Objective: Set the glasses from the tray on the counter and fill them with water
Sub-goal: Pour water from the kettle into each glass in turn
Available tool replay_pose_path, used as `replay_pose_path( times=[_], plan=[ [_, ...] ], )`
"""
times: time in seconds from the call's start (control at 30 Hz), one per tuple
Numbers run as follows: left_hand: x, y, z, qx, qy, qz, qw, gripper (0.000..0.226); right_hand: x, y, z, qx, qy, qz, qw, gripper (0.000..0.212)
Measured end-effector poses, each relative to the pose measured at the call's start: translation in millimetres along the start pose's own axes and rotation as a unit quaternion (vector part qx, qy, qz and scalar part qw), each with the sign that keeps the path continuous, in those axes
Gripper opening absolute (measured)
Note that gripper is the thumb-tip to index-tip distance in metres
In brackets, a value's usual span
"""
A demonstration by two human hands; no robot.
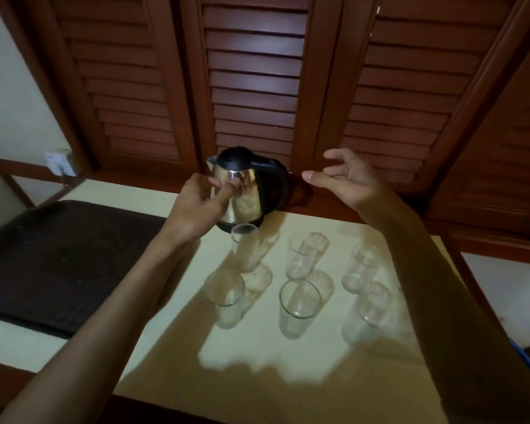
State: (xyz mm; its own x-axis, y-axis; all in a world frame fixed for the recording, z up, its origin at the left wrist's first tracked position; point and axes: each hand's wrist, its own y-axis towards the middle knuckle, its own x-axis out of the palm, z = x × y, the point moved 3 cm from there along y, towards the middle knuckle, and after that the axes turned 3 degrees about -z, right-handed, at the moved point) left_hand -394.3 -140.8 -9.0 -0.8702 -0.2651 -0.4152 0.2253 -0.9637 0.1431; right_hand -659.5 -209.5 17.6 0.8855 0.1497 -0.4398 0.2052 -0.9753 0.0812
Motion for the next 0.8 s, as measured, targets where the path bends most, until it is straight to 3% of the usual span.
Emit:
replay_pose_path(
  times=[0.13, 0.17, 0.27, 0.4, 0.5, 0.63, 0.8],
  plan=[
    [-12, 38, -24, -0.02, 0.014, 0.002, 1.0, 0.034, 37, 44, -7, 0.018, -0.019, 0.006, 1.0, 0.079],
    [-13, 50, -34, -0.038, 0.004, -0.002, 0.999, 0.041, 45, 54, -7, 0.024, -0.024, 0.011, 0.999, 0.079],
    [-8, 79, -49, -0.071, -0.016, -0.04, 0.997, 0.1, 65, 82, -2, 0.048, -0.032, 0.024, 0.998, 0.074],
    [7, 105, -57, -0.11, -0.068, -0.069, 0.989, 0.118, 87, 109, 3, 0.024, -0.047, 0.018, 0.998, 0.054],
    [19, 118, -65, -0.125, -0.104, -0.08, 0.983, 0.113, 95, 126, 15, 0.04, -0.015, 0.029, 0.999, 0.054],
    [30, 130, -80, -0.099, -0.142, -0.075, 0.982, 0.087, 94, 151, 50, 0.117, 0.159, 0.023, 0.98, 0.05],
    [37, 140, -93, -0.064, -0.149, -0.059, 0.985, 0.074, 118, 162, 66, 0.132, 0.255, -0.022, 0.958, 0.07]
  ],
)
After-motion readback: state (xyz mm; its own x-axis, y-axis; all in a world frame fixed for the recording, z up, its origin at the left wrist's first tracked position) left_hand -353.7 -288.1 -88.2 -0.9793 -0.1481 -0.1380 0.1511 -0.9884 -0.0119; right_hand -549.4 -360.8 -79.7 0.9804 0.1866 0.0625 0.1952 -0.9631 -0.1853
